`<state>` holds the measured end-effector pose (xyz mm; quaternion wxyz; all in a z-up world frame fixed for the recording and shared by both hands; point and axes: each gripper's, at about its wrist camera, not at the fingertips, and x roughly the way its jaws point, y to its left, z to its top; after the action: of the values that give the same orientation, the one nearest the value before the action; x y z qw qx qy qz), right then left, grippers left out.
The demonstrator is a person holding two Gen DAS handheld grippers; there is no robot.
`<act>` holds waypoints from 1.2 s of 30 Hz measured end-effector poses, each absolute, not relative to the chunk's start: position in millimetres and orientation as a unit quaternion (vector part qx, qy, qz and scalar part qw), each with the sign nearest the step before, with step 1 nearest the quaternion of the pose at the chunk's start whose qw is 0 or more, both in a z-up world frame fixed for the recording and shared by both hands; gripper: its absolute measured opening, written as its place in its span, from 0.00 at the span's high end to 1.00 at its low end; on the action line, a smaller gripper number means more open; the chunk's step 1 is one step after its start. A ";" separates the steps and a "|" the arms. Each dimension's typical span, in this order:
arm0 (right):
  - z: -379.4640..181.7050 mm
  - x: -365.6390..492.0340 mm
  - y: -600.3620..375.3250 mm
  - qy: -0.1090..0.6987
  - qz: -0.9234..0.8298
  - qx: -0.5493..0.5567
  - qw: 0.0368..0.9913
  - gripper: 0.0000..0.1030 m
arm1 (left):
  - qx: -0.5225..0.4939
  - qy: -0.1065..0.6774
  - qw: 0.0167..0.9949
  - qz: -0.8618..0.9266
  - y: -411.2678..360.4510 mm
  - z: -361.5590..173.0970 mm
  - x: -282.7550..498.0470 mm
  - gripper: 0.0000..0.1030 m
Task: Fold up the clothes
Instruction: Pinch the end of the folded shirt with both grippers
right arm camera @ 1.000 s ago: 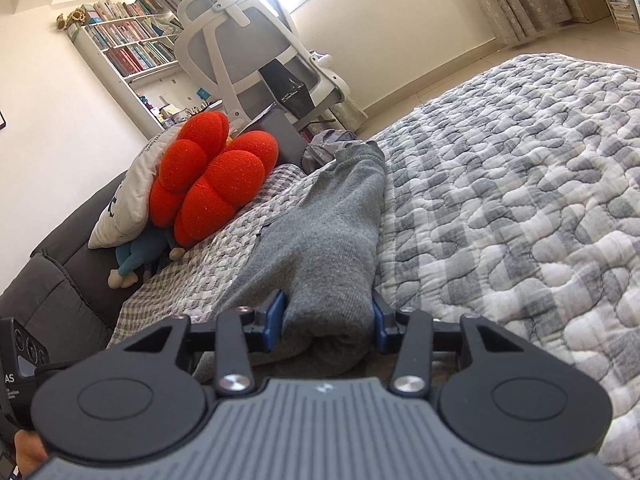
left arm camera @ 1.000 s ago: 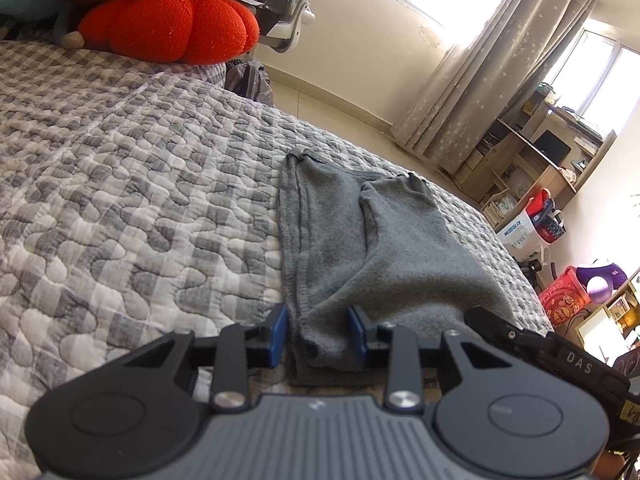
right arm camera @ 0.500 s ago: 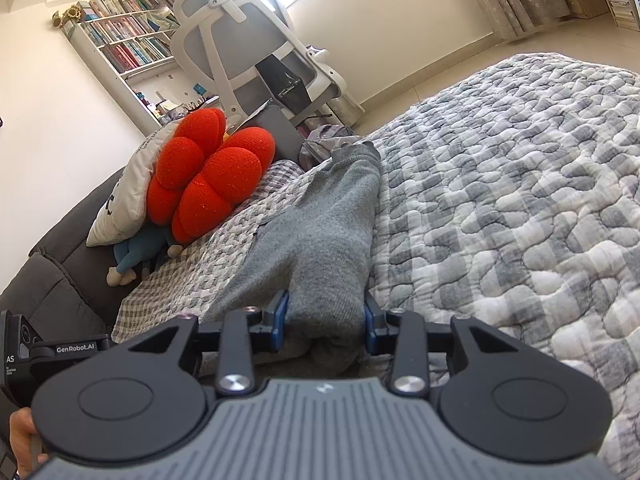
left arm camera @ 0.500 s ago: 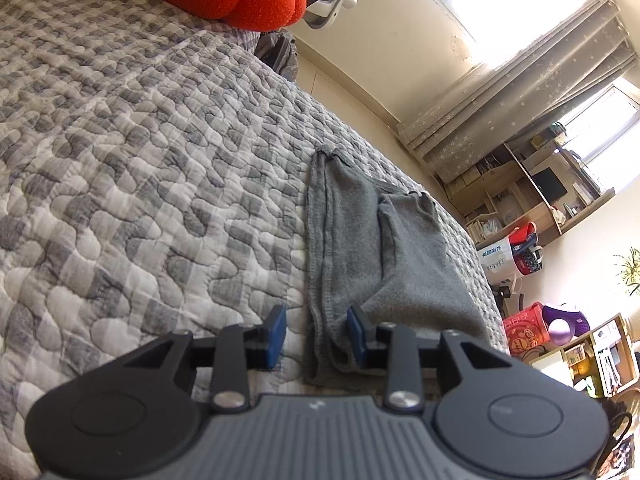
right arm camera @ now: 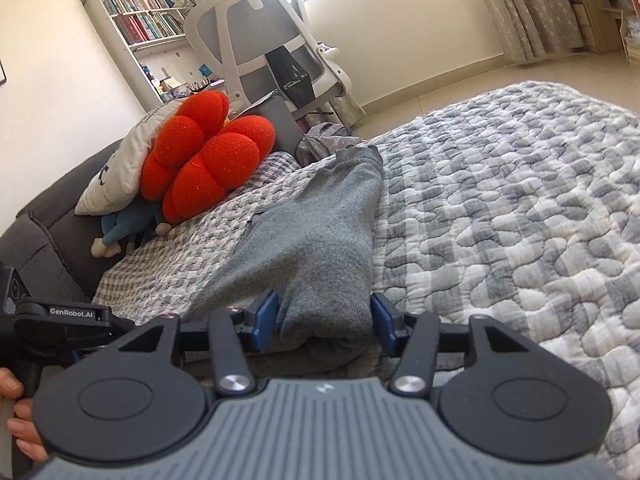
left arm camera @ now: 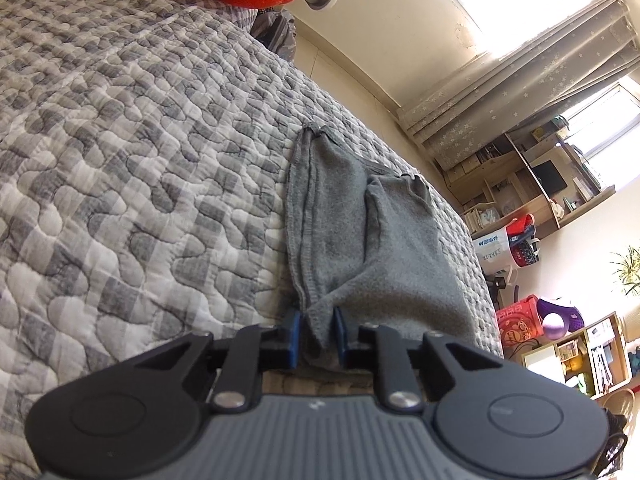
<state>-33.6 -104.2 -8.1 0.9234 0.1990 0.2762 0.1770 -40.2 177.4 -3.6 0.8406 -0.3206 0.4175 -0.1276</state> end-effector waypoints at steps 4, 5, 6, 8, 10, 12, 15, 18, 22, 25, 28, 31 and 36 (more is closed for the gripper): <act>14.3 -60.1 -79.3 0.200 0.139 0.044 0.969 0.37 | -0.318 0.418 0.841 -0.126 174.6 6.4 -37.5 0.84; 16.8 -66.0 -70.8 0.187 0.162 0.017 0.969 0.37 | -0.316 0.419 0.842 -0.126 173.9 8.9 -36.7 0.84; 19.2 -71.5 -62.3 0.175 0.187 -0.007 0.967 0.37 | -0.316 0.420 0.841 -0.126 173.6 10.4 -35.5 0.84; 16.7 -77.2 -43.5 0.170 0.266 -0.043 0.948 0.37 | -0.321 0.424 0.837 -0.125 173.8 11.8 -33.1 0.84; 9.5 -79.6 -22.3 0.172 0.304 -0.090 0.933 0.37 | -0.324 0.428 0.835 -0.123 174.0 12.2 -31.1 0.84; 2.1 -78.7 -3.5 0.167 0.316 -0.137 0.924 0.37 | -0.328 0.430 0.832 -0.123 174.1 12.0 -29.9 0.84; -6.7 -72.0 15.3 0.174 0.341 -0.173 0.908 0.37 | -0.337 0.436 0.826 -0.121 176.0 10.8 -27.6 0.84; -13.4 -73.7 30.9 0.162 0.333 -0.228 0.901 0.37 | -0.346 0.438 0.820 -0.122 176.9 10.1 -26.2 0.84; -14.4 -66.1 35.4 0.162 0.310 -0.240 0.905 0.59 | -0.358 0.440 0.814 -0.123 178.9 8.4 -25.8 0.84; -10.4 -57.0 29.4 0.175 0.300 -0.213 0.913 0.77 | -0.370 0.444 0.806 -0.124 184.0 5.1 -26.6 0.84; -4.9 -51.9 19.7 0.185 0.307 -0.172 0.917 0.80 | -0.383 0.442 0.802 -0.122 191.6 2.2 -29.9 0.72; -5.0 -53.1 21.1 0.184 0.305 -0.163 0.920 0.80 | -0.394 0.438 0.799 -0.123 198.2 -1.8 -34.1 0.68; -4.4 -53.1 15.5 0.193 0.305 -0.112 0.926 0.80 | -0.416 0.425 0.791 -0.143 199.2 -4.3 -40.2 0.64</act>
<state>-53.1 15.5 -4.4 0.9257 -0.1121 0.1932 0.3051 -40.2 199.2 -4.3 0.7909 -0.4164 0.4249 -0.1433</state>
